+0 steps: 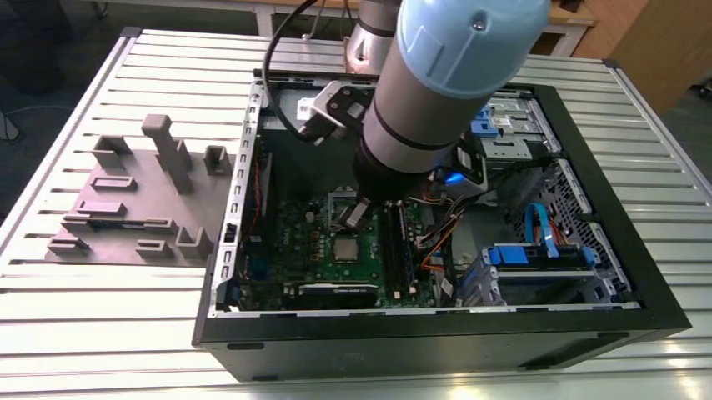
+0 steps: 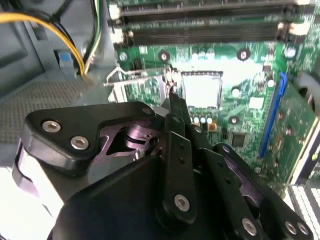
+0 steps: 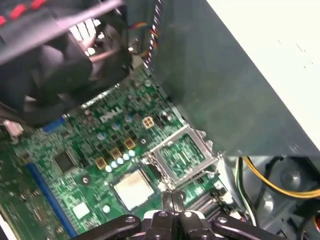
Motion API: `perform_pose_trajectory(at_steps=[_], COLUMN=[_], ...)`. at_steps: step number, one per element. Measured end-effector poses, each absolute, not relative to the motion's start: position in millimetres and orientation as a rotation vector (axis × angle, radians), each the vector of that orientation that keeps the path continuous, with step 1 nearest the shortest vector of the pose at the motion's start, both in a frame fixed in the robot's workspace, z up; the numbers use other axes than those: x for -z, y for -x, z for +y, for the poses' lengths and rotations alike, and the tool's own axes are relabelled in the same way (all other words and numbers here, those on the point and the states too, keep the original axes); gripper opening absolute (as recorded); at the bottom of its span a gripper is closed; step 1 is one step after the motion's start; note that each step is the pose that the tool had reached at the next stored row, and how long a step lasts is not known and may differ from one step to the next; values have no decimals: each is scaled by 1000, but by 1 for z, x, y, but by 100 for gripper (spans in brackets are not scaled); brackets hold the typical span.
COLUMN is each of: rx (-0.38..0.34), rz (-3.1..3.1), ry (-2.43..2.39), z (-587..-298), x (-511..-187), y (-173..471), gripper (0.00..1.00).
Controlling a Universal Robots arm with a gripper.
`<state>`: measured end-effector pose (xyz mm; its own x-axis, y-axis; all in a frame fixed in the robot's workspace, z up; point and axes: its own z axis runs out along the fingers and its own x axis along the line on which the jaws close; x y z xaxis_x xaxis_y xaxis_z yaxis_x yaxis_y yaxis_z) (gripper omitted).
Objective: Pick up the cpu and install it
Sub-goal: 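Close the cpu cover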
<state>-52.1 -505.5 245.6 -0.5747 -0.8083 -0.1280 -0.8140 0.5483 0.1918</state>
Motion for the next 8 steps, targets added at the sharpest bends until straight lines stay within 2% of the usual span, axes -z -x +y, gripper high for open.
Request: perform_pose_trajectory(at_steps=[8], rx=[-362], rz=[2692], ry=[1547], z=[-504], x=[-244], y=[48], gripper=[11])
